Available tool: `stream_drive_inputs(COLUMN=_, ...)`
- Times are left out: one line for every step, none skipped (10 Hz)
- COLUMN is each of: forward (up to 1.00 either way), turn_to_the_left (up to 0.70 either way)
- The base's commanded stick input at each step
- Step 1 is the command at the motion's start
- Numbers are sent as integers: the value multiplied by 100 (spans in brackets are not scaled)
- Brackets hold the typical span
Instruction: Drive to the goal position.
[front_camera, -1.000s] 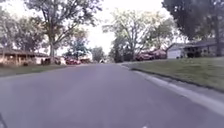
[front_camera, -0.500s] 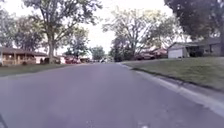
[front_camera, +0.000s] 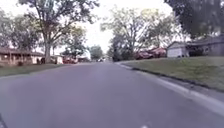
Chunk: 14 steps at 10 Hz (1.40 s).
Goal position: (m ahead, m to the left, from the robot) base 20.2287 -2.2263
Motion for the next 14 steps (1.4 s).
stream_drive_inputs(forward=100, turn_to_the_left=0)
stream_drive_inputs(forward=100, turn_to_the_left=0)
stream_drive_inputs(forward=100, turn_to_the_left=0)
stream_drive_inputs(forward=100, turn_to_the_left=0)
stream_drive_inputs(forward=100, turn_to_the_left=0)
stream_drive_inputs(forward=100, turn_to_the_left=0)
stream_drive_inputs(forward=100, turn_to_the_left=0)
stream_drive_inputs(forward=100, turn_to_the_left=0)
stream_drive_inputs(forward=100, turn_to_the_left=0)
stream_drive_inputs(forward=100, turn_to_the_left=0)
stream_drive_inputs(forward=100, turn_to_the_left=0)
stream_drive_inputs(forward=100, turn_to_the_left=0)
stream_drive_inputs(forward=100, turn_to_the_left=0)
stream_drive_inputs(forward=100, turn_to_the_left=0)
